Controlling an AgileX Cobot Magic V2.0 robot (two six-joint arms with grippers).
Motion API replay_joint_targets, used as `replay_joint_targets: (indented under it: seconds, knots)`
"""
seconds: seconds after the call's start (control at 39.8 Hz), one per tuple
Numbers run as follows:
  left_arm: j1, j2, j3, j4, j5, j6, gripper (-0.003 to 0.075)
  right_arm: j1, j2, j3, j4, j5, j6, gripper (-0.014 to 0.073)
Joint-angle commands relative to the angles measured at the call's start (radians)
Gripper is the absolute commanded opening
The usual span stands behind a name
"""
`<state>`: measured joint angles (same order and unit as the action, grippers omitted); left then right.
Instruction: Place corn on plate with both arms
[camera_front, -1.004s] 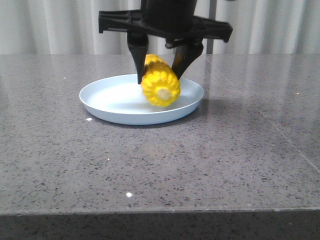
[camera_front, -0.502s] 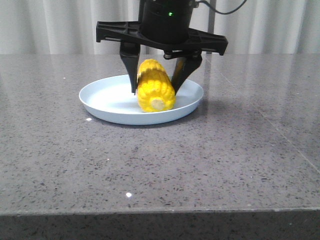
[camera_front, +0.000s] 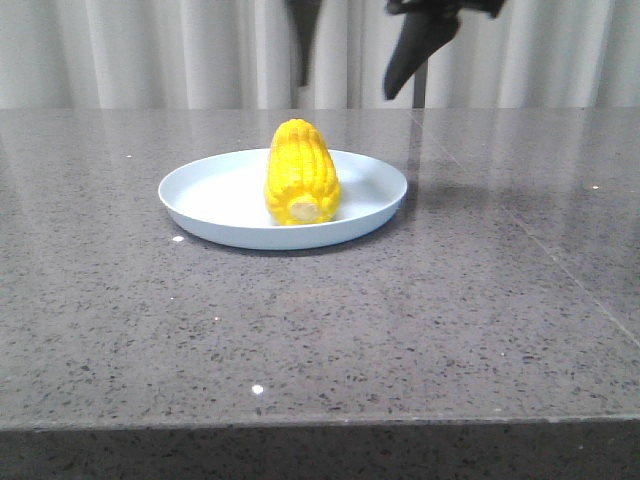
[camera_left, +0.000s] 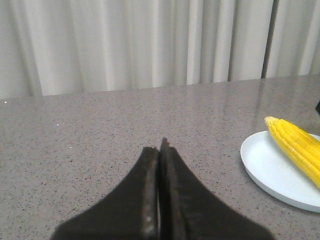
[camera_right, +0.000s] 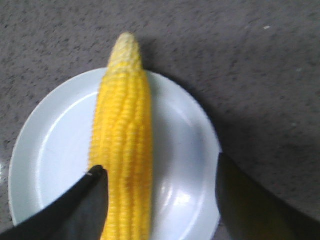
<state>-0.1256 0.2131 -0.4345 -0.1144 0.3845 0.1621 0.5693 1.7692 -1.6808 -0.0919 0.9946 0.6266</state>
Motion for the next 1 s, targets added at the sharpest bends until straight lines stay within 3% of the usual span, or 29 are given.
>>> replay_joint_targets:
  seconds: [0.0,0.23,0.4,0.8,0.98]
  knots:
    - [0.003,0.008,-0.026,-0.007,-0.077,-0.006,-0.002,-0.06,-0.08,-0.032,-0.005,0.006,-0.058,0.0349]
    - [0.003,0.008,-0.026,-0.007,-0.077,-0.006,-0.002,-0.186,-0.122,-0.031,-0.003,0.098,-0.146,0.014]
    - [0.003,0.008,-0.026,-0.007,-0.077,-0.006,-0.002,-0.293,-0.164,0.004,0.014,0.143,-0.223,-0.0075]
    - [0.003,0.008,-0.026,-0.009,-0.077,-0.006,-0.002,-0.45,-0.402,0.322,0.092,0.025,-0.446,-0.0063]
    - [0.003,0.008,-0.026,-0.009,-0.077,-0.006,-0.002,-0.449,-0.533,0.506,0.092,-0.068,-0.517,-0.0063]
